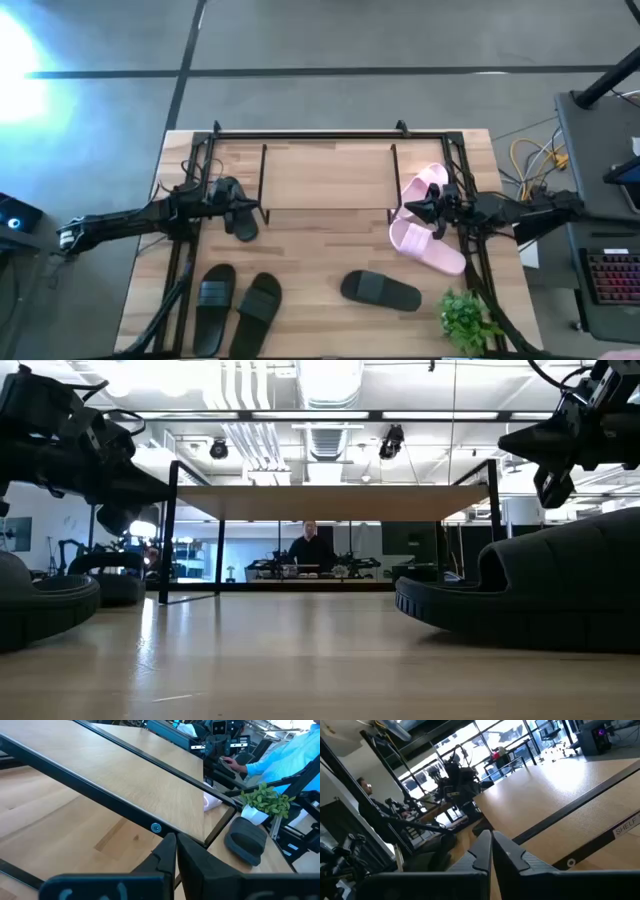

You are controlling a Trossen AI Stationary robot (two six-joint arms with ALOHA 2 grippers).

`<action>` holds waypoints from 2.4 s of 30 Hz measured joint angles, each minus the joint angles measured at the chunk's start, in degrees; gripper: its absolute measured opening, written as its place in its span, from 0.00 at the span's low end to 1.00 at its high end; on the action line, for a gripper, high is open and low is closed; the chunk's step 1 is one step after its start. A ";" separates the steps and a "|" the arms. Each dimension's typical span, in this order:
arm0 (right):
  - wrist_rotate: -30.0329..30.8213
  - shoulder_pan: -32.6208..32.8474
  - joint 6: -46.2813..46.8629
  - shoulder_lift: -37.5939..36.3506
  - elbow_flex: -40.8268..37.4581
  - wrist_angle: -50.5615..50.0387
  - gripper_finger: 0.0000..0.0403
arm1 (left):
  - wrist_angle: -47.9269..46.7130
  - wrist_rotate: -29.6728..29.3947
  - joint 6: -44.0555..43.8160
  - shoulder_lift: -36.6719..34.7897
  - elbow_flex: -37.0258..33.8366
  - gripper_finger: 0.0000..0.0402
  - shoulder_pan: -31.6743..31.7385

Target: Pick and place slides into the shelf

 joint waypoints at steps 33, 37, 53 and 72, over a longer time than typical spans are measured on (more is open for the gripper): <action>0.00 0.00 0.00 0.01 0.00 0.00 0.02 | 0.00 0.02 0.00 -0.02 0.00 0.00 -0.01; 0.00 0.00 0.00 0.02 0.00 0.00 0.02 | 0.00 0.01 0.00 -0.01 0.00 0.00 0.00; 0.00 0.00 0.71 0.00 0.00 1.05 0.02 | 0.00 0.02 0.00 -0.02 0.00 0.00 0.00; 2.65 0.00 28.41 0.00 0.00 21.93 0.02 | 0.02 0.02 0.00 0.00 0.00 0.00 0.01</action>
